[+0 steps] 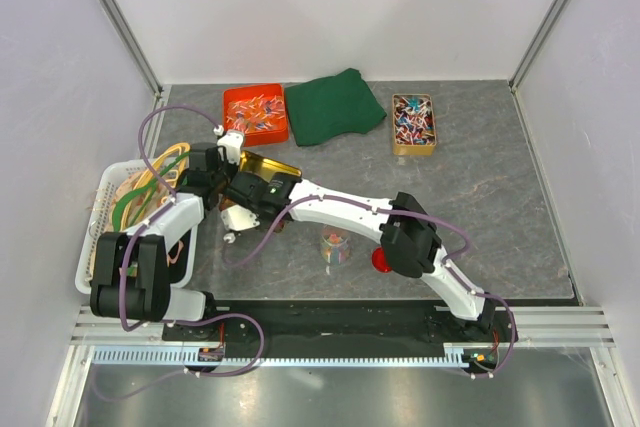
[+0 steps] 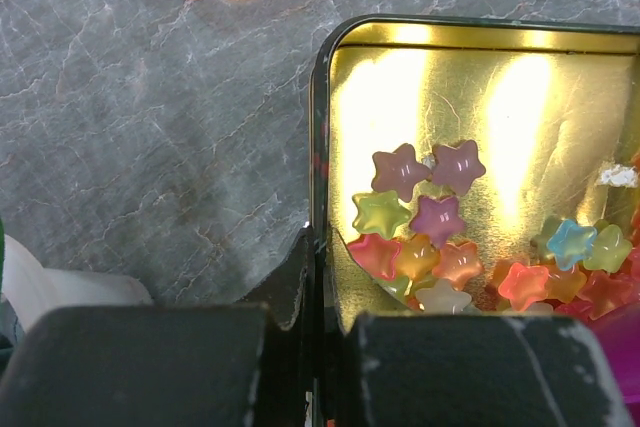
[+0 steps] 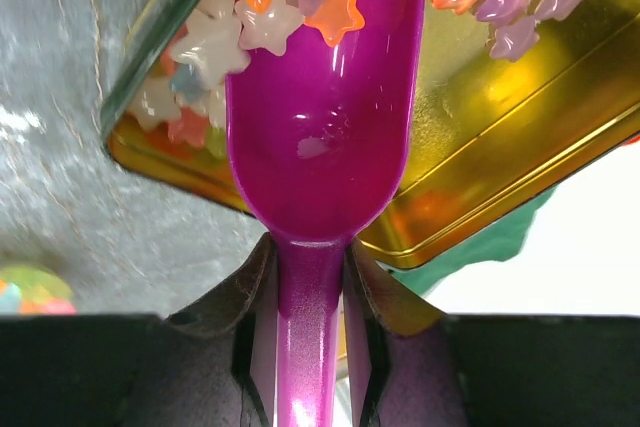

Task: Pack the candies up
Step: Scoop the fake candies from the storage box.

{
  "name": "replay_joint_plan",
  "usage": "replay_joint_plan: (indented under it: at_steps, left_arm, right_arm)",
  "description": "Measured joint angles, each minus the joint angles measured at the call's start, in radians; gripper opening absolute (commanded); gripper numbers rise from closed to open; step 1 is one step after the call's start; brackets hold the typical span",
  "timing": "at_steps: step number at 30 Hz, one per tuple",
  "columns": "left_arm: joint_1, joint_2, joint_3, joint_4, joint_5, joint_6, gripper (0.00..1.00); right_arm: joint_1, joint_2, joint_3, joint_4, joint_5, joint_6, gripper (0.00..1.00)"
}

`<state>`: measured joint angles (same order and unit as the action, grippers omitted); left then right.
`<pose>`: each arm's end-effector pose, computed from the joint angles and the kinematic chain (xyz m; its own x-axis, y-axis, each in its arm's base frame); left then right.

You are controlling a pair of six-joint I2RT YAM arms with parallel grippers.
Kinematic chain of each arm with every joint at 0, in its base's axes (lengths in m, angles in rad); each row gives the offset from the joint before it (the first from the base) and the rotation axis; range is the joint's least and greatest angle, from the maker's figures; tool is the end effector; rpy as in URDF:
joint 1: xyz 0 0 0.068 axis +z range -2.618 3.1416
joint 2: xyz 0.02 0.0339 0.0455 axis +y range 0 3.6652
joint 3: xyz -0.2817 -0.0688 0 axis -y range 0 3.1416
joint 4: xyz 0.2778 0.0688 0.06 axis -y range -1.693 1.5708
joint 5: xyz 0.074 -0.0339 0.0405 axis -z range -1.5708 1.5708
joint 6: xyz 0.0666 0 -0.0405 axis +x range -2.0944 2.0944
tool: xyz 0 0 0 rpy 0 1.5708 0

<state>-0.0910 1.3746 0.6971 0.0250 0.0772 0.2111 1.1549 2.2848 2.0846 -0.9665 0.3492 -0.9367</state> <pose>0.3289 -0.0352 0.1772 -0.5595 0.2608 -0.7867 0.2750 0.9538 0.1207 0.2400 0.4869 0.2044 0.4286 -0.9033 0.0205 -0.7763 -0.3798 -0.5031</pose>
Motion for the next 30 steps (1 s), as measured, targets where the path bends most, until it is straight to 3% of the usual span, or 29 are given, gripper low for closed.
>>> replay_joint_plan:
  at_steps: [30]
  left_arm:
    - [0.007, 0.033, 0.002, -0.027, -0.024, 0.000, 0.02]
  right_arm:
    - [0.033, 0.097, 0.098, 0.076, -0.023, 0.308, 0.00]
